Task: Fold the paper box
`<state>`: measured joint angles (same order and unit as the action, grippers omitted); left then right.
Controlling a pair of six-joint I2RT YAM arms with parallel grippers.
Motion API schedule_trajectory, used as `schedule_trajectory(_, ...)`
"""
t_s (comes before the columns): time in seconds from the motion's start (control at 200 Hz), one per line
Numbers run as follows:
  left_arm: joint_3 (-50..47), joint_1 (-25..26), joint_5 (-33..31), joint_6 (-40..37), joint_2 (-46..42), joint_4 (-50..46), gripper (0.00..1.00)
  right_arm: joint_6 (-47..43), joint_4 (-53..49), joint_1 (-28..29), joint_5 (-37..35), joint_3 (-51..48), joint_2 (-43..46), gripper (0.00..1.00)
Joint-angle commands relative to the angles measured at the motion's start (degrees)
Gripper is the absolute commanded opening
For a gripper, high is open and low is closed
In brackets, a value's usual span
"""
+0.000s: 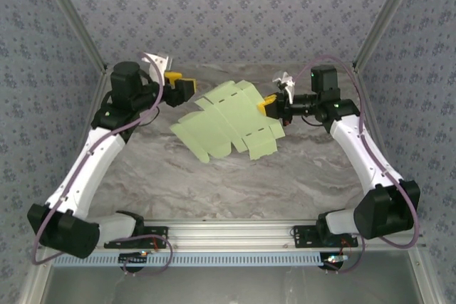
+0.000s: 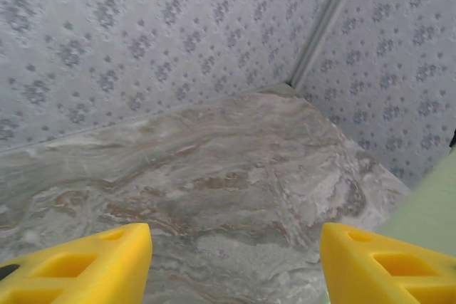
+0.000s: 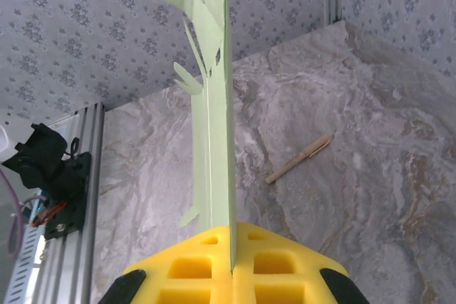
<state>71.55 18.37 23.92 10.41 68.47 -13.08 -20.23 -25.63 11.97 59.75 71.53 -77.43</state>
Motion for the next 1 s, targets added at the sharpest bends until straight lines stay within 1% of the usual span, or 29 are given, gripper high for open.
schedule_trajectory(0.0, -1.96, -0.10, -5.11, 2.62, -4.14, 2.45, 0.65, 1.61, -6.87, 0.78, 0.72, 3.58, -1.24, 0.00)
schedule_trajectory(0.15, -6.16, -0.10, -6.37, 4.64, -7.00, 1.30, 0.67, 3.98, -11.53, 4.69, -2.44, 4.89, -3.83, 0.00)
schedule_trajectory(0.22, -9.22, -0.09, -8.36, 6.80, -8.50, 1.91, 0.67, 4.95, -12.77, 5.60, -3.05, 4.36, -4.54, 0.00)
schedule_trajectory(0.305, -12.17, 0.00, -10.64, 9.16, -10.23, 2.10, 0.67, 7.49, -12.04, 5.28, -3.42, 2.71, -5.33, 0.00)
schedule_trajectory(0.375, -14.24, 0.09, -10.61, 9.96, -11.21, 2.54, 0.68, 9.35, -12.18, 4.87, -4.83, 2.35, -7.03, 0.00)
schedule_trajectory(0.5, -16.08, 0.78, -10.30, 10.42, -11.19, 2.66, 0.68, 11.34, -13.72, 3.50, -5.29, 2.96, -11.42, 0.00)
schedule_trajectory(0.615, -16.00, 1.55, -10.39, 9.85, -10.04, 1.11, 0.68, 10.81, -16.98, 2.97, -10.41, 5.48, -15.14, 0.00)
schedule_trajectory(0.69, -16.13, 2.44, -10.30, 9.39, -9.29, 0.70, 0.68, 10.66, -17.80, 2.42, -12.35, 6.70, -16.98, 0.00)
schedule_trajectory(0.834, -16.69, 5.86, -9.24, 7.93, -7.56, 0.08, 0.68, 9.91, -19.29, 1.67, -15.96, 9.36, -18.80, 0.00)
schedule_trajectory(0.999, -17.83, 9.69, -3.57, 6.81, -4.59, 2.60, 0.67, 8.74, -21.45, 1.81, -18.27, 12.99, -19.34, 0.01)
